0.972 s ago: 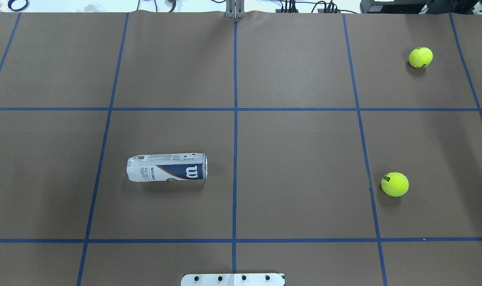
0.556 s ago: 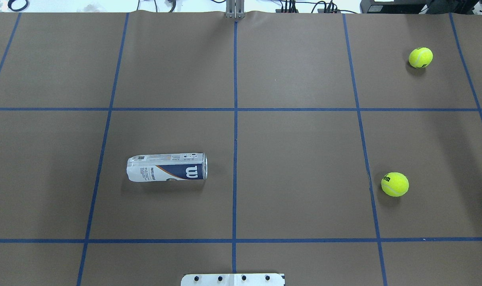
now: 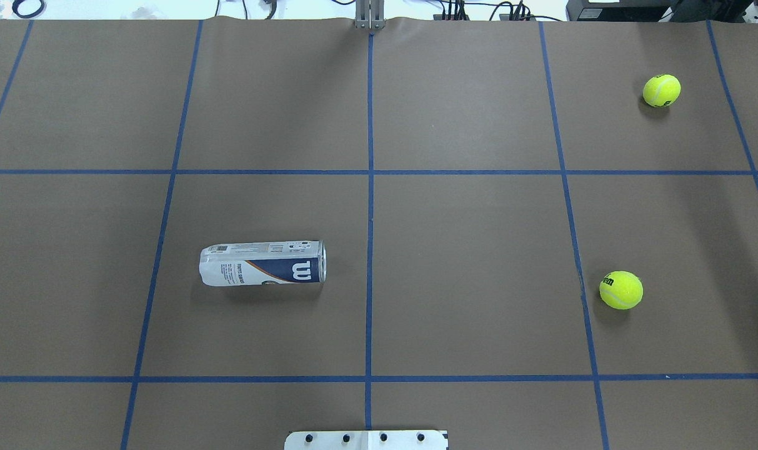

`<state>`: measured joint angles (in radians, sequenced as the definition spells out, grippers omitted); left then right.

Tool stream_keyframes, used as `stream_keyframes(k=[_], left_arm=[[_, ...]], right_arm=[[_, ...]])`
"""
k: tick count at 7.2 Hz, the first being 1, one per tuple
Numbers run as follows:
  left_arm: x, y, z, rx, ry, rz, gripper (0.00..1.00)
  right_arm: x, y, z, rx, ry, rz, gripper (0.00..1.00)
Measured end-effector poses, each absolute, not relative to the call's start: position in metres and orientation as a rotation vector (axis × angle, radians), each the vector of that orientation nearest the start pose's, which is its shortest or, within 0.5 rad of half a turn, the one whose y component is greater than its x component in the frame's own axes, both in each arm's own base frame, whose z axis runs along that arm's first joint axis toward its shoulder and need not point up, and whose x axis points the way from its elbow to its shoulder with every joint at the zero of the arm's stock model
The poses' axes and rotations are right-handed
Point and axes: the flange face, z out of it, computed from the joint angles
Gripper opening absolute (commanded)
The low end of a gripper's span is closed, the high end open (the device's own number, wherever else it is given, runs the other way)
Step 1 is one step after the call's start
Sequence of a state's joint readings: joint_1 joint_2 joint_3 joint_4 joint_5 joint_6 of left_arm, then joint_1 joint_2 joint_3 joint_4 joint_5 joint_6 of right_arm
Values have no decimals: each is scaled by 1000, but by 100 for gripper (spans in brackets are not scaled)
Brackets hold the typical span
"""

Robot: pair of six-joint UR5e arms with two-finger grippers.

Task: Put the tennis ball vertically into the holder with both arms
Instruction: 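Move the left gripper down over the lying clear Wilson tube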

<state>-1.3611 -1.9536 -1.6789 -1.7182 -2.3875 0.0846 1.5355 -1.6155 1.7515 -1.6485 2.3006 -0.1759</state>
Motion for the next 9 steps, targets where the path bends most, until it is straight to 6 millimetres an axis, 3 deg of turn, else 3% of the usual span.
stream_keyframes(k=[2,4,6,9], left_arm=[[161,-629,294,625,852,687,99],[264,-601,245,708,814,851,99],[351,-554,226,768,783,1063,99],[436,-493,225,800,762,1298,99]], right_arm=[[50,-476,603,103,-727,-216,100],[50,-476,603,102,-728,-212,100],[50,-476,600,97,-730,-187,100],[50,-476,598,95,-730,-176,100]])
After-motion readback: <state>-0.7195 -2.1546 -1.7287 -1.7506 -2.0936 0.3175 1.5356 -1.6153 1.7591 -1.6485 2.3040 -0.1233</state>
